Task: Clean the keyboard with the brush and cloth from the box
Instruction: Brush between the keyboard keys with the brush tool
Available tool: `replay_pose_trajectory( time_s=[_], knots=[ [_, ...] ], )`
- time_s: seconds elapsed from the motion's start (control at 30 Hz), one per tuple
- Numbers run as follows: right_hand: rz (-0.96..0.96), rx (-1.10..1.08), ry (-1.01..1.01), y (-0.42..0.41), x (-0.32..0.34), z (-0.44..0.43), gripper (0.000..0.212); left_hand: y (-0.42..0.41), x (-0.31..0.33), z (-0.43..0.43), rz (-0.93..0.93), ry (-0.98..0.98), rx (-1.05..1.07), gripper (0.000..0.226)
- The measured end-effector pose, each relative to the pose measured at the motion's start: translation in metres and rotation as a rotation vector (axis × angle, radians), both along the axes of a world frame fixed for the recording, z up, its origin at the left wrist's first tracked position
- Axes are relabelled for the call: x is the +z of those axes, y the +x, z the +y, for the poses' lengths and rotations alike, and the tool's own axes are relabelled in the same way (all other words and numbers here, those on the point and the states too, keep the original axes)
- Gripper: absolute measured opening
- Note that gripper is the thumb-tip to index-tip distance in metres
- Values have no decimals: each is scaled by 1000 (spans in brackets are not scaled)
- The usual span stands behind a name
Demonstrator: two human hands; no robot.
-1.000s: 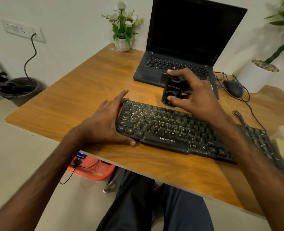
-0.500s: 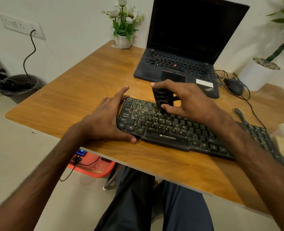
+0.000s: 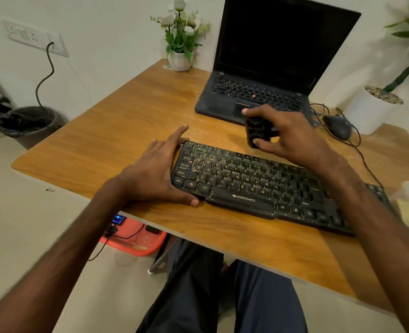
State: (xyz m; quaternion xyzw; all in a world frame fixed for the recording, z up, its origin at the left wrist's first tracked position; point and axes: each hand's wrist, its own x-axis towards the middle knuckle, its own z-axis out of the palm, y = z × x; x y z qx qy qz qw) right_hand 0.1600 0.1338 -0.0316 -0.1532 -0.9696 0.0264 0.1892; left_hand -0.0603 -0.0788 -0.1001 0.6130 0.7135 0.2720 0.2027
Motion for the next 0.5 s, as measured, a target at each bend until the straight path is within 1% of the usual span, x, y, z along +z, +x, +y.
replay_pose_trajectory(
  time_s=[0.03,0.1,0.13,0.17,0.23,0.33,0.37,0.4,0.47,0.5],
  knots=[
    [92,-14,-103,4,0,-1,68,0,0,0,-2,2,-3,152],
    [249,30,-387,5,-4,-11,66,-1,-1,0,-5,2,-2,153],
    [272,61,-500,6,-8,-17,66,-1,-2,1,-1,1,-4,153],
    [263,74,-553,6,-13,-20,66,-2,-2,1,2,3,-7,153],
    [235,38,-536,9,-21,-16,67,-2,-3,1,-2,9,-10,153],
    [212,-115,-360,21,-16,0,67,-2,-4,1,-1,9,-8,153],
    [230,-136,-346,26,-14,4,66,-2,-4,1,-1,10,-7,153],
    [275,-127,-390,31,-12,3,66,-2,-4,2,0,13,-8,152],
    [378,-26,-616,37,-11,-9,65,-3,-4,2,-1,17,-7,152],
    [387,32,-714,40,-14,-17,66,-3,-4,2,-2,12,-7,152]
  ],
)
